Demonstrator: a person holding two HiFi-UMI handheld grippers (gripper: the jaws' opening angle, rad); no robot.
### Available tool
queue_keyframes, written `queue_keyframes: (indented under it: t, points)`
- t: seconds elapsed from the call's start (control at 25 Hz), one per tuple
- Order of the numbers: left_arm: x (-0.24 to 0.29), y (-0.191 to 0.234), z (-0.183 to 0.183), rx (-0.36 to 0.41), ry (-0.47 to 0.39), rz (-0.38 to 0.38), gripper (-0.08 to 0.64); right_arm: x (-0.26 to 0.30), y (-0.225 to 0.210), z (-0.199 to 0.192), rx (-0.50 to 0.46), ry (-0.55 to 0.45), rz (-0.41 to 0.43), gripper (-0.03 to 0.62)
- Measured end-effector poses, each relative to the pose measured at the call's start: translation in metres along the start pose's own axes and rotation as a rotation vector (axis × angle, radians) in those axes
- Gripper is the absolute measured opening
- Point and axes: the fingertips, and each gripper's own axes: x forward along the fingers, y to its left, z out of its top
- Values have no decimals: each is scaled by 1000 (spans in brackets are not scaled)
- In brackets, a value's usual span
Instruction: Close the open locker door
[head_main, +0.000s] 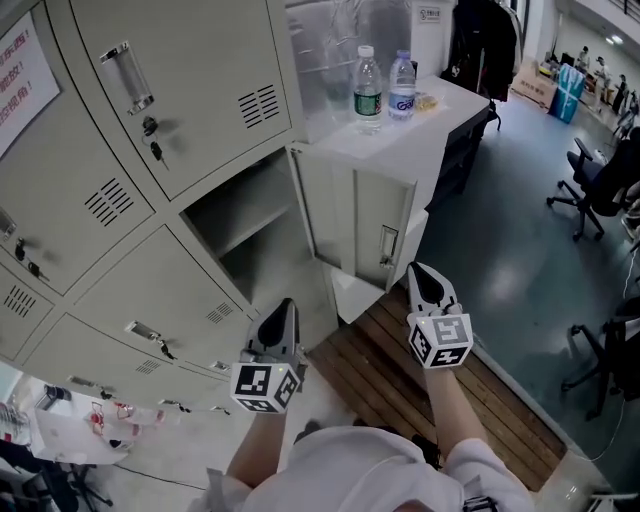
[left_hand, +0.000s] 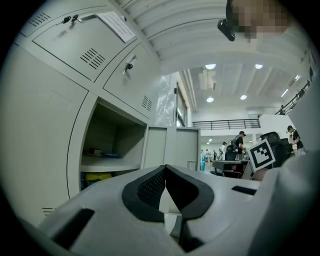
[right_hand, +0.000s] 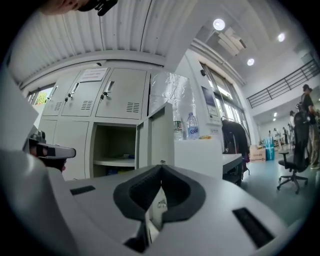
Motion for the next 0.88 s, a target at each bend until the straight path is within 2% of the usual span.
queue_keyframes:
  t: [0.2,0.44,0.88]
  points:
    - [-14,10,1,16,6,98,8,37,-20,4,-24,-4,31,12]
    - [-34,24,3,35,9,194,8,62,-39,-2,-43,1,29,12]
    - [-52,31,5,50,2,276,8,75,-36,-14,-44,17,73,12]
